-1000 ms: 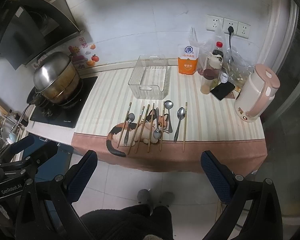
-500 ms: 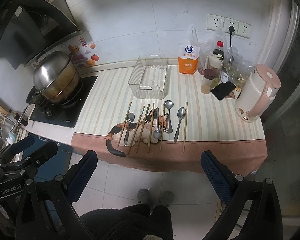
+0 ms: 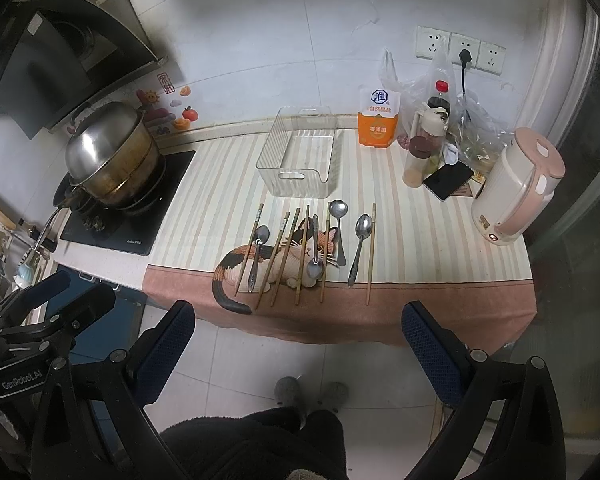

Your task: Organize utensils

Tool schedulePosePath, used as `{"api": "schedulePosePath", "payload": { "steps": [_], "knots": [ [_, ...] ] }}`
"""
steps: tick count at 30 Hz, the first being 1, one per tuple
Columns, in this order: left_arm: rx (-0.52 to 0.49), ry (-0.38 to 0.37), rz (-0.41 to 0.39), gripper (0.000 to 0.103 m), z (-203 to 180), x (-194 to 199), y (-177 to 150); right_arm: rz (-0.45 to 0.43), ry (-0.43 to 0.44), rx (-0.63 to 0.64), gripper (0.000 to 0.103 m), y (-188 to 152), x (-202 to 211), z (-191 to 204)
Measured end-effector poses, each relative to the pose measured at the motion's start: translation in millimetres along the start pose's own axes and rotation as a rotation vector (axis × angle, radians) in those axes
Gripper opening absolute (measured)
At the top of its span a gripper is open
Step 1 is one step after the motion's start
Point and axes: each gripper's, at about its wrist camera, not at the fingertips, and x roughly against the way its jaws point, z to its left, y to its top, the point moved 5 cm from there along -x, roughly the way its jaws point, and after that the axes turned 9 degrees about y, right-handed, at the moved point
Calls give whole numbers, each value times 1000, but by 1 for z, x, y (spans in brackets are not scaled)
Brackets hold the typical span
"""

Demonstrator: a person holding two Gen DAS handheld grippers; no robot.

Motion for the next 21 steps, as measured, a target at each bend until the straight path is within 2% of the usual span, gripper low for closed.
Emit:
{"api": "schedulePosePath", "payload": {
  "steps": [6,12,14,17,21],
  "knots": [
    [-8,177,-79,103,-6,-23,9,-26,-77,-43,103,7,-28,-26],
    [6,316,-65,103,4,-86,24,10,-138,-73,103,15,-81,-70],
    [12,338,-46,103,8,-109,27,34,-145,-85,103,17,-106,-84],
    [25,369,12,103,17,-146,27,77,-156,-99,94,17,-145,-103],
    [51,369,110,103,32,-196,20,163,-102,-138,68,13,-197,-117]
  ]
}}
